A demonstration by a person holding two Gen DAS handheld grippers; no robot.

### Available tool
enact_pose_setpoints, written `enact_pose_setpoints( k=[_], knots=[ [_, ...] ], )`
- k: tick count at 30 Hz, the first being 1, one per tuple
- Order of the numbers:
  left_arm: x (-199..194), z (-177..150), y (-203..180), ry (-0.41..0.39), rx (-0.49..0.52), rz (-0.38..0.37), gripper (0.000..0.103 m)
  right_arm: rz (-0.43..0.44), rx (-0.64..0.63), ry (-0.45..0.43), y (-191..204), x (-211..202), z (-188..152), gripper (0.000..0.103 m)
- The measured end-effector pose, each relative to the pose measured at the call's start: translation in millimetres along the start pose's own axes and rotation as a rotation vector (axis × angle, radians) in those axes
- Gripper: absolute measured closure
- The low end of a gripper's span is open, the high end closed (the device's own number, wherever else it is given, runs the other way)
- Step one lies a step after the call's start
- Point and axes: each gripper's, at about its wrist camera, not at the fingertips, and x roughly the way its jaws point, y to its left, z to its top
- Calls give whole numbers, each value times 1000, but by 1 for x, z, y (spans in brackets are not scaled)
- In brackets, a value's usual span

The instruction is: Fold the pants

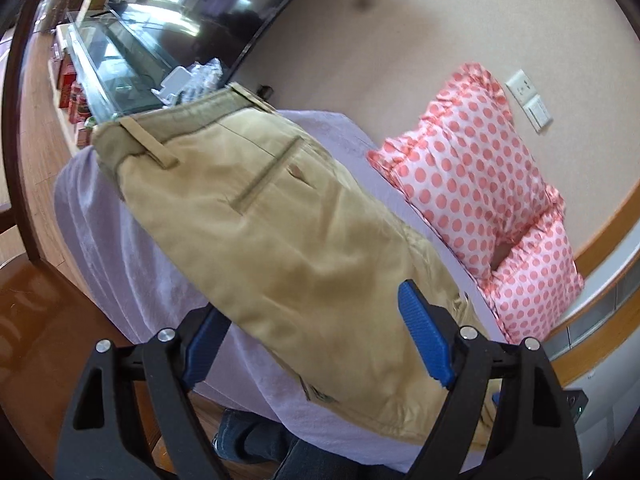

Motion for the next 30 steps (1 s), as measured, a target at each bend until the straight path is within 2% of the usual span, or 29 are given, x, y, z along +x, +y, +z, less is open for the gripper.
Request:
enact_pose_setpoints(
  k=[1, 3, 5, 7, 8, 9, 10, 13, 15, 17, 19, 21, 24, 27, 30],
  knots=[
    [2, 7, 5, 2, -28, 27, 35, 8, 1, -1, 0, 0, 0, 22],
    [7, 23, 12, 10, -65, 78, 46, 29, 2, -4, -1, -1, -1, 18],
    [10, 36, 14, -6, -53, 117, 51, 44, 0, -8, -2, -2, -2, 18],
    [15, 47, 14, 3, -38, 183, 72, 56, 2, -14, -3, -4, -2, 18],
    [17, 51, 15, 4, -47, 195, 77, 60, 0, -21, -4, -7, -2, 18],
    [17, 54, 14, 3, -52, 201, 87, 63, -4, -30, -5, -10, -2, 15],
    [16, 57, 9, -4, -38, 221, 90, 63, -8, -44, -7, -14, -2, 13],
    [7, 62, -44, -59, 138, 256, 93, 49, 0, -89, -19, -32, 1, 9],
    [-1, 59, -97, -91, 289, 225, 93, 19, 21, -124, -30, -46, 4, 3],
    [-4, 48, -157, -103, 437, 164, 93, -27, 63, -172, -45, -63, 7, 1],
    [-4, 23, -216, -108, 593, 86, 93, -71, 132, -224, -66, -82, 7, 1],
    [-1, -10, -270, -81, 741, -44, 92, -102, 220, -270, -88, -102, 3, 1],
    [14, -83, -332, 35, 945, -232, 91, -133, 341, -319, -119, -124, -6, 1],
    [43, -174, -359, 201, 1157, -344, 91, -154, 415, -353, -136, -144, -16, 1],
    [70, -255, -355, 383, 1354, -365, 91, -155, 447, -362, -145, -154, -21, 1]
  ],
)
